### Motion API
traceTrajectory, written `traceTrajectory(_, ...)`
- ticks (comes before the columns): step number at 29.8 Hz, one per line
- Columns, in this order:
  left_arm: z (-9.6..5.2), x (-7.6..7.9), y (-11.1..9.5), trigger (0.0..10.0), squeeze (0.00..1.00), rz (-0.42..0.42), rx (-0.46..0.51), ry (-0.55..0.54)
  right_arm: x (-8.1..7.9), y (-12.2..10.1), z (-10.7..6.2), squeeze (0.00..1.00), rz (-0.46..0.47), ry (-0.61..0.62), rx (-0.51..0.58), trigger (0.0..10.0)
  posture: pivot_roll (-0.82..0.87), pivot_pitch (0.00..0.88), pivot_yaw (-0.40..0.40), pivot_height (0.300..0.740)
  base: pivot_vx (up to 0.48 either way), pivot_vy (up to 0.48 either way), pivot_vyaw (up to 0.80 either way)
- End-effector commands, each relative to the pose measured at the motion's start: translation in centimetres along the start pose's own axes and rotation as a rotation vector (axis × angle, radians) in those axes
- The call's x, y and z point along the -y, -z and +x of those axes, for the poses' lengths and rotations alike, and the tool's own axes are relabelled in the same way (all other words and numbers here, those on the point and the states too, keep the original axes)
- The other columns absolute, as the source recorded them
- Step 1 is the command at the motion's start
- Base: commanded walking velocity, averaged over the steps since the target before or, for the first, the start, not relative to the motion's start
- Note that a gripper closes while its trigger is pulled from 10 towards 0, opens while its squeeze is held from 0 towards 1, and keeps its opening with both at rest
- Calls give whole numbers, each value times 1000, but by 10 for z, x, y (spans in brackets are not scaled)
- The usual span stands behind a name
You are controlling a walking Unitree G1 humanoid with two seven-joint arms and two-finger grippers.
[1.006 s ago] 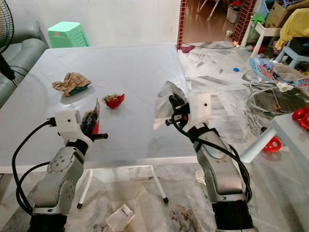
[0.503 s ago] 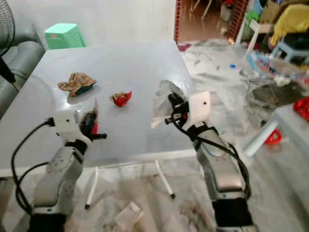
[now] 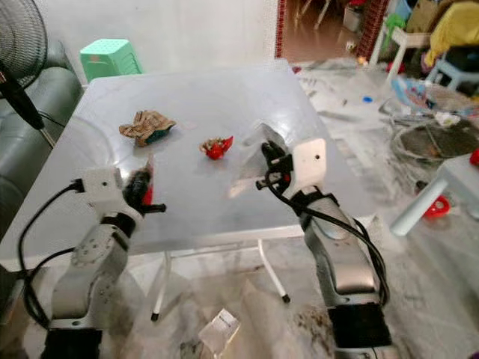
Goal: Picking trash to rubbish bin
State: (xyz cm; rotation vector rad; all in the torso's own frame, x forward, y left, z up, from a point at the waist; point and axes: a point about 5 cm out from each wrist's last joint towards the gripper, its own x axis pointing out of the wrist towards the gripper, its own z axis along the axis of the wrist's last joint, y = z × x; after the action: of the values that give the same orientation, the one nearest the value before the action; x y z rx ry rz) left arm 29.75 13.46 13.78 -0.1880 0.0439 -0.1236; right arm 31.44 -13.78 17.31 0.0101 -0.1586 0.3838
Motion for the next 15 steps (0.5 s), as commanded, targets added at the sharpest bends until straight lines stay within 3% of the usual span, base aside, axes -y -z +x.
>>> traceTrajectory(1, 0, -3, -5, 863, 0, 13, 7, -2, -2, -3, 3, 0, -2, -5, 9, 0, -21, 6, 43, 740, 0, 0, 0)
traceTrajectory(11, 0, 0, -4, 549, 0, 5, 5, 13, -1, -2, 3, 0, 26, 11, -2, 0, -24, 11, 42, 740, 0, 0, 0)
traceTrajectory(15, 0, 0, -3, 510, 0, -1, 1, 14, 1, -1, 3, 0, 31, 20, -9, 0, -26, 11, 42, 740, 0, 0, -800)
